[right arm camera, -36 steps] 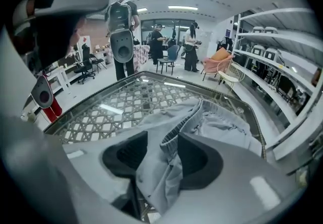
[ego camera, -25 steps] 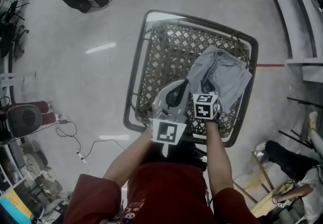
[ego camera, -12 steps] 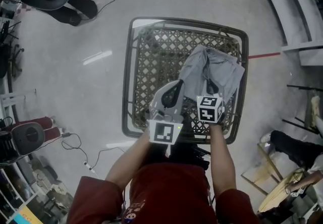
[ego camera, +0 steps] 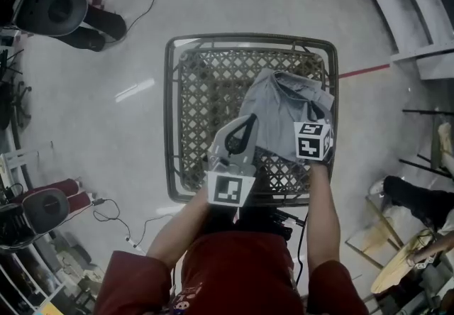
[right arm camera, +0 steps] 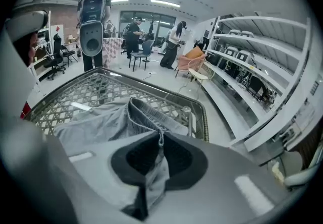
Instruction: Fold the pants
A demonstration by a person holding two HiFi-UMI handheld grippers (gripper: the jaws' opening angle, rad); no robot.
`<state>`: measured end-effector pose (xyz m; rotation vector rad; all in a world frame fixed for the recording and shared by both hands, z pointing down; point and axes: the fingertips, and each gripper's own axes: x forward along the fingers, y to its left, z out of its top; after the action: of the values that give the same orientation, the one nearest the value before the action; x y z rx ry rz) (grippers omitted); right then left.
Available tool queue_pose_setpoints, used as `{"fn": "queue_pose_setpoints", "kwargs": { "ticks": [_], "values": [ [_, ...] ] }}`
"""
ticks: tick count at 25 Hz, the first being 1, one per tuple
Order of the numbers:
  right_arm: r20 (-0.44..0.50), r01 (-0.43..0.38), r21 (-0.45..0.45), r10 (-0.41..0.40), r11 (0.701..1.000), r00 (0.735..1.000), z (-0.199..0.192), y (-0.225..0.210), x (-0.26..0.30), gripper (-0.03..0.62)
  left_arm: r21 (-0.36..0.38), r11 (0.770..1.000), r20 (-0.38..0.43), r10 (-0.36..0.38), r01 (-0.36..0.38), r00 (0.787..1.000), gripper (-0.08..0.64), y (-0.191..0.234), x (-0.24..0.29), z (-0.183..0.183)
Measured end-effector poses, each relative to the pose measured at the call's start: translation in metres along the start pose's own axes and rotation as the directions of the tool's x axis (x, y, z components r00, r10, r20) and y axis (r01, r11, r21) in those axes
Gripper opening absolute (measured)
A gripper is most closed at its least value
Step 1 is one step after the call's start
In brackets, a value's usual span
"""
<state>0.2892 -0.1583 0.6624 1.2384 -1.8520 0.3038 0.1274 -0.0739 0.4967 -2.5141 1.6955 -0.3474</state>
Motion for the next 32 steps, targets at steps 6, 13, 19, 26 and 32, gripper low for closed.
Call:
{"fn": "queue_pose_setpoints", "kwargs": {
  "ticks": [6, 13, 19, 26, 32],
  "values": [
    [-0.017, 0.004, -0.013, -0.004, 1.000, 1.000, 0.005, -0.038, 0.031, 0.031, 0.003, 1.000, -0.024, -0.024, 0.024, 0.999, 0.006, -0.007, 0.026, -0.004],
    [-0.061, -0.051, 0.004, 0.051, 0.999, 0.997, 0.001, -0.049, 0.071, 0.031, -0.004, 0.999, -0.048, -0.032, 0.032, 0.998, 0.006, -0.011, 0.046, -0.004],
    [-0.060, -0.033, 0.001, 0.033, 0.999, 0.998, -0.003, -0.048, 0.084, 0.034, -0.008, 1.000, -0.058, -0.027, 0.027, 0.998, 0.006, -0.011, 0.051, -0.011],
    [-0.016, -0.009, 0.021, 0.010, 1.000, 1.000, 0.001, -0.048, 0.066, 0.079, 0.006, 1.000, -0.048, -0.031, 0.031, 0.998, 0.006, -0.013, 0.041, -0.001],
    [0.106, -0.012, 0.105, 0.000, 0.994, 0.994, 0.014, -0.029, 0.017, 0.081, 0.037, 0.999, 0.013, -0.026, 0.026, 1.000, 0.006, -0.012, 0.022, 0.017]
  ]
}}
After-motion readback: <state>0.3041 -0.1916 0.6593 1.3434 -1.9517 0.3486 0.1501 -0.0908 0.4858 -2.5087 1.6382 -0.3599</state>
